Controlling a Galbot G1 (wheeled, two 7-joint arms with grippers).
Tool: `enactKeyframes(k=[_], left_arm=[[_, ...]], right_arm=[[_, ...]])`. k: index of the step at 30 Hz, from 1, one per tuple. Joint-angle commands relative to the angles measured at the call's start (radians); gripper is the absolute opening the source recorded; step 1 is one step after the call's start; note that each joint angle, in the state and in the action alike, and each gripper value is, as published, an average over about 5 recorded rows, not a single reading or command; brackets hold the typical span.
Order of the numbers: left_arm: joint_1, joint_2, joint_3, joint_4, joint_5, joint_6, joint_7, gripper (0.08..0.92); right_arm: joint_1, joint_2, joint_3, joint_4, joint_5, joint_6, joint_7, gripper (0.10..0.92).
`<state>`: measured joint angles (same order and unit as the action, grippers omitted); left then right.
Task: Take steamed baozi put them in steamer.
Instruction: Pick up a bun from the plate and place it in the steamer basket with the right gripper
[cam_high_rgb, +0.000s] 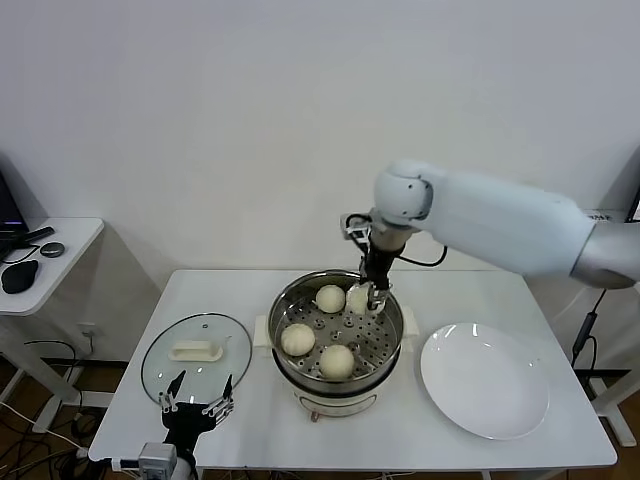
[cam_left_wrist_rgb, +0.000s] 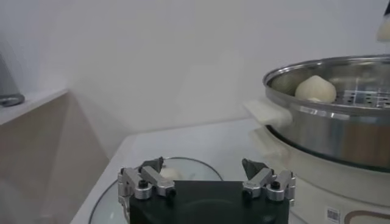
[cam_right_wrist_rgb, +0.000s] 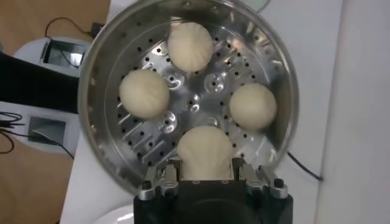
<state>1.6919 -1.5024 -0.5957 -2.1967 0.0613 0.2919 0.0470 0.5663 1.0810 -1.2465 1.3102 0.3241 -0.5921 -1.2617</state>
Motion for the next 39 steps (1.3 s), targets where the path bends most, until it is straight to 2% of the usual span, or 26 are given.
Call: enactKeyframes(k=[1,7,23,26,34,39], left_arm=[[-0.007,-0.001,0.002,0.005,-0.004,0.001,0.001,0.823],[-0.010,-0.003,0.002,0.007,-0.003,0.001,0.002,0.823],[-0.008,-0.004,0.002,0.007,-0.003,0.000,0.001,0.823],[-0.006,-0.006,0.003,0.005,-0.002,0.000,0.000,0.823],[-0.003,-0.014,0.004,-0.001,0.003,-0.001,-0.001,0.823],[0.000,-0.019,-0.003,-0.004,0.002,-0.030,0.003,0.823]], right_arm=[[-0.062,0.067,-0.038,-0.025,-0.054,-0.040,0.047,0.504],[-0.121,0.047,0.005,-0.038,-0.075,-0.055,0.124,0.501],[-0.142,0.016,0.015,-0.007,-0.081,-0.066,0.137,0.514],[-0.135,0.005,0.018,0.005,-0.074,-0.066,0.140,0.561],[-0.092,-0.094,0.057,0.100,-0.055,-0.077,0.135,0.781],[-0.106,-0.240,0.221,0.195,-0.029,-0.071,0.157,0.821]])
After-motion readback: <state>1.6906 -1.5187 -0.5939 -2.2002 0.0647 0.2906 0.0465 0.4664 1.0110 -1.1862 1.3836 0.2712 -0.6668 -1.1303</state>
